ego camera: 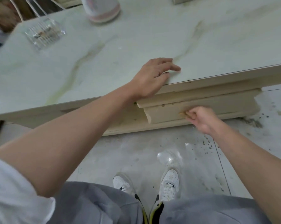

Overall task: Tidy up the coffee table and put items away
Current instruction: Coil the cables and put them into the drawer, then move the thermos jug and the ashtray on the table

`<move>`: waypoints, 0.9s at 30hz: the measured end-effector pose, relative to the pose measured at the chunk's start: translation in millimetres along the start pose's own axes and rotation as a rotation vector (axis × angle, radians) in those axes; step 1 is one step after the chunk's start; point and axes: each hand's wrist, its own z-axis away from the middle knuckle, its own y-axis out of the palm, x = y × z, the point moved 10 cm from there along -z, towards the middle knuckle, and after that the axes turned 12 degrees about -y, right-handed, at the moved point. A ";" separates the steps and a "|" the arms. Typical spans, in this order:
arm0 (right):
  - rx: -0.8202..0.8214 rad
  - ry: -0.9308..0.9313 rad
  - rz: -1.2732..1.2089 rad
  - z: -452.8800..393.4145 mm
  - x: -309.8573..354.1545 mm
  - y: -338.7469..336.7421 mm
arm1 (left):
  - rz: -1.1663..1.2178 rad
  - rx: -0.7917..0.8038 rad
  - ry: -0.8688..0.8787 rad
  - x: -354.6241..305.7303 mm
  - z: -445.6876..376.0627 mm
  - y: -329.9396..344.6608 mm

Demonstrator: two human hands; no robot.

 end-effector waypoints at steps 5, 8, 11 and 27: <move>0.119 -0.028 0.220 -5.2 -8.3 16.1 | 0.017 0.018 0.015 -0.1 -1.3 0.3; 0.383 0.040 0.604 25.9 -8.1 35.0 | 0.019 0.028 0.013 -2.6 -1.4 -0.1; 0.746 0.028 0.740 83.1 31.7 79.3 | 0.115 0.051 -0.018 -3.1 0.2 -2.8; 0.279 -0.806 0.851 -48.5 241.1 323.3 | 0.664 -0.616 -0.421 232.7 -62.2 -174.1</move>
